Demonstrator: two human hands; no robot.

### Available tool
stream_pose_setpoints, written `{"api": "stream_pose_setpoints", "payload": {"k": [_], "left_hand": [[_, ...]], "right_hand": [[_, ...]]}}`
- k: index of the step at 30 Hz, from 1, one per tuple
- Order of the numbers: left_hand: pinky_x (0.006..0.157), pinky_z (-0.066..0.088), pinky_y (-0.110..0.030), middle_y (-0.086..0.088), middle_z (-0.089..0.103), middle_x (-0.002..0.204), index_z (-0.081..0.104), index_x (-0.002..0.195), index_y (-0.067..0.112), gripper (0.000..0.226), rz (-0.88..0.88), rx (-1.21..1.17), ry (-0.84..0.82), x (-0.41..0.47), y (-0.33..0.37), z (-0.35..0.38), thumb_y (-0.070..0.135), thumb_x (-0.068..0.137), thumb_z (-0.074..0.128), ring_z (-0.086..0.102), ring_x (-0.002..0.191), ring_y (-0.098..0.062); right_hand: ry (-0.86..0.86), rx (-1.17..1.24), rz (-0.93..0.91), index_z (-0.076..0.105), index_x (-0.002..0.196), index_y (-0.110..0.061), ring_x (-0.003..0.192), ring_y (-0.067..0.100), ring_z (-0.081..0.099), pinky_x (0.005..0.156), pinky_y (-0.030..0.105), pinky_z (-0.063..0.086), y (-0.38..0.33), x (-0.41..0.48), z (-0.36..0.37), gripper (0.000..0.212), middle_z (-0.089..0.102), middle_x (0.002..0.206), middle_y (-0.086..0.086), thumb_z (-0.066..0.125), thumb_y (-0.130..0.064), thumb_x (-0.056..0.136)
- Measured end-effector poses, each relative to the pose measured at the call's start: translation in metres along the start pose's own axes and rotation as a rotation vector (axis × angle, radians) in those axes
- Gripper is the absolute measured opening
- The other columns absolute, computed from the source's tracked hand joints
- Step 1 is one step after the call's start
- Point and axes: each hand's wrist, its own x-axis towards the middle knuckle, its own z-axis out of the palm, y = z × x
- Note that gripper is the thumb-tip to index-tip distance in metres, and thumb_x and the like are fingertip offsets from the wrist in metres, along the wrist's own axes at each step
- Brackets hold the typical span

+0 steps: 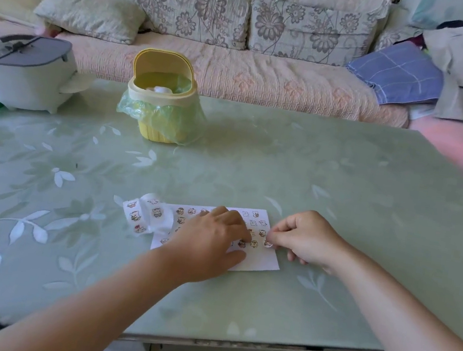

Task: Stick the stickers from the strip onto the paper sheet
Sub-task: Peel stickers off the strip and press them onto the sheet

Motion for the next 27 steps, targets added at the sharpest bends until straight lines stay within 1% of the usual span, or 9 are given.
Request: {"api": "stream_pose_setpoints", "payload": {"k": [3, 8, 10, 14, 16, 20, 22, 25, 27], "left_hand": [[0.079, 0.036, -0.027, 0.011, 0.058, 0.117, 0.066, 0.116, 0.032, 0.029, -0.004, 0.005, -0.002, 0.0, 0.0, 0.001, 0.039, 0.089, 0.059, 0.048, 0.108, -0.016], [0.082, 0.042, -0.031, 0.01, 0.058, 0.115, 0.066, 0.117, 0.032, 0.031, -0.002, 0.029, -0.012, 0.0, 0.0, 0.003, 0.04, 0.089, 0.057, 0.049, 0.107, -0.017], [0.082, 0.042, -0.032, 0.009, 0.058, 0.115, 0.065, 0.117, 0.032, 0.032, 0.005, 0.055, -0.014, -0.001, 0.0, 0.003, 0.041, 0.088, 0.055, 0.05, 0.107, -0.018], [0.081, 0.044, -0.033, 0.008, 0.058, 0.112, 0.065, 0.116, 0.034, 0.031, 0.02, 0.069, 0.004, -0.002, 0.001, 0.004, 0.039, 0.087, 0.055, 0.052, 0.105, -0.019], [0.078, 0.049, -0.034, 0.008, 0.059, 0.109, 0.066, 0.113, 0.037, 0.03, 0.034, 0.065, 0.022, -0.003, 0.001, 0.006, 0.038, 0.086, 0.054, 0.055, 0.101, -0.019], [0.075, 0.049, -0.036, 0.007, 0.056, 0.108, 0.06, 0.118, 0.043, 0.034, 0.066, 0.088, 0.033, -0.003, -0.001, 0.011, 0.036, 0.087, 0.048, 0.054, 0.096, -0.02], [0.075, 0.048, -0.035, 0.005, 0.054, 0.108, 0.058, 0.122, 0.045, 0.037, 0.092, 0.115, 0.037, -0.004, -0.001, 0.012, 0.035, 0.09, 0.042, 0.053, 0.095, -0.021], [0.077, 0.048, -0.034, 0.005, 0.054, 0.109, 0.058, 0.124, 0.047, 0.04, 0.106, 0.132, 0.037, -0.004, -0.001, 0.014, 0.034, 0.091, 0.038, 0.052, 0.095, -0.021], [0.077, 0.049, -0.035, 0.004, 0.053, 0.109, 0.059, 0.123, 0.046, 0.041, 0.098, 0.133, 0.03, -0.004, -0.001, 0.013, 0.034, 0.091, 0.037, 0.052, 0.095, -0.021]], "right_hand": [[-0.01, -0.024, 0.001, 0.077, 0.076, -0.015, 0.049, 0.014, 0.054, 0.043, 0.021, 0.038, 0.0, 0.001, 0.003, 0.005, 0.076, 0.085, 0.011, 0.075, -0.018, 0.079], [0.017, -0.054, 0.027, 0.076, 0.075, -0.016, 0.049, 0.015, 0.055, 0.043, 0.021, 0.043, -0.002, 0.005, 0.008, 0.004, 0.076, 0.083, 0.013, 0.074, -0.019, 0.076], [0.029, -0.069, 0.033, 0.076, 0.074, -0.016, 0.047, 0.016, 0.054, 0.044, 0.02, 0.043, -0.003, 0.005, 0.009, 0.004, 0.074, 0.074, 0.01, 0.072, -0.017, 0.075], [0.055, -0.118, 0.042, 0.075, 0.071, -0.017, 0.04, 0.019, 0.049, 0.047, 0.019, 0.043, -0.006, 0.004, 0.011, 0.007, 0.059, 0.046, -0.004, 0.069, -0.015, 0.075], [0.08, -0.15, 0.045, 0.075, 0.07, -0.019, 0.039, 0.019, 0.051, 0.047, 0.019, 0.045, -0.007, 0.004, 0.013, 0.009, 0.056, 0.042, -0.01, 0.068, -0.015, 0.075], [0.1, -0.206, 0.038, 0.074, 0.069, -0.019, 0.041, 0.021, 0.054, 0.047, 0.022, 0.048, -0.008, 0.006, 0.016, 0.009, 0.062, 0.053, -0.006, 0.068, -0.016, 0.074], [0.114, -0.252, 0.027, 0.073, 0.071, -0.023, 0.045, 0.017, 0.058, 0.048, 0.021, 0.049, -0.009, 0.008, 0.017, 0.007, 0.065, 0.061, -0.008, 0.069, -0.019, 0.074], [0.15, -0.438, 0.015, 0.072, 0.074, -0.032, 0.073, 0.011, 0.066, 0.059, 0.022, 0.048, -0.014, 0.007, 0.014, 0.004, 0.068, 0.078, -0.015, 0.076, -0.032, 0.073], [0.202, -0.552, 0.007, 0.069, 0.08, -0.031, 0.08, 0.011, 0.064, 0.06, 0.023, 0.044, -0.014, 0.005, 0.009, 0.02, 0.067, 0.082, -0.015, 0.08, -0.046, 0.071]]}}
